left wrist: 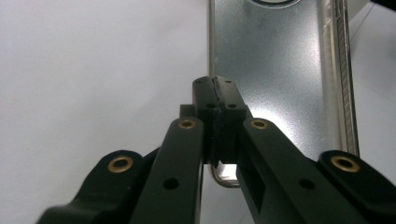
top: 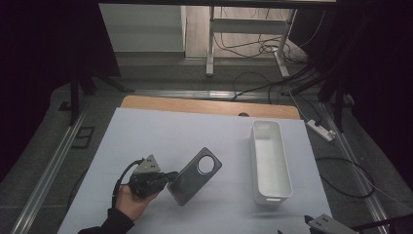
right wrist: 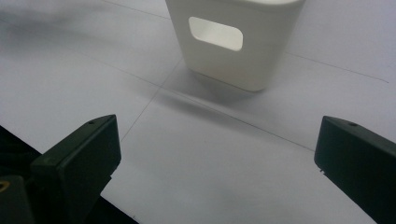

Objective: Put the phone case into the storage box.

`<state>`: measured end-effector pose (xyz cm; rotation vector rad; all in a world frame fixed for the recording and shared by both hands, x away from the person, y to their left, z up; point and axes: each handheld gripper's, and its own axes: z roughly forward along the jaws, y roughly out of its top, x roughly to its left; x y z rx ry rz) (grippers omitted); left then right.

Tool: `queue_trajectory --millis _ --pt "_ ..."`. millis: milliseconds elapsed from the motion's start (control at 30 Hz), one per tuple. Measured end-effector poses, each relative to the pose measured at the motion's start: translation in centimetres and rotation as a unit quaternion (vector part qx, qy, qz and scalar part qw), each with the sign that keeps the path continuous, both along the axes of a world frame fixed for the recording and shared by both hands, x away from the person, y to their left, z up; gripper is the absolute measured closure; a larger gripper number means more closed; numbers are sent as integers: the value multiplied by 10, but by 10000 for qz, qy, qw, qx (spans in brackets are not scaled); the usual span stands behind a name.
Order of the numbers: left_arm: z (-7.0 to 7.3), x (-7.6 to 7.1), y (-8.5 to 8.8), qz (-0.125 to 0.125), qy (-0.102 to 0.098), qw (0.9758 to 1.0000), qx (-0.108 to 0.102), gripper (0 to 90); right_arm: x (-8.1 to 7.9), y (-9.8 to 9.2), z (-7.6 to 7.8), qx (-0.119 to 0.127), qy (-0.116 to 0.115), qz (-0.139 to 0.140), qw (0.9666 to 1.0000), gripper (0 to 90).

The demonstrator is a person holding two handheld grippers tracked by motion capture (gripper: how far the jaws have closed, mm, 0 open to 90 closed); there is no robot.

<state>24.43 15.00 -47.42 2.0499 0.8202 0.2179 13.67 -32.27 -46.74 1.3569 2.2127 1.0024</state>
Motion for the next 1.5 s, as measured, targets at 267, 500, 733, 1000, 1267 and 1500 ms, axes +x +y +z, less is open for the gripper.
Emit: queue_trajectory --millis 267,500,733,1000,1267,1500 --pt "7 -20 5 93 -136 9997 -168 892 0 -1 1 107 -28 130 9999 0" --pt "9 -31 6 177 -198 9994 -241 892 1 -1 7 612 -148 332 9975 0" --pt "9 -42 3 204 -286 9991 -234 892 6 3 16 735 -275 539 9955 0" --pt "11 -47 1 228 -351 9987 -303 892 18 14 27 868 -344 802 9924 0" --pt "11 -46 -1 239 -364 9986 -311 892 34 28 37 813 -423 1096 9897 0" --pt "11 -44 -4 193 -349 9986 -335 892 49 44 41 764 -453 1316 9873 0"
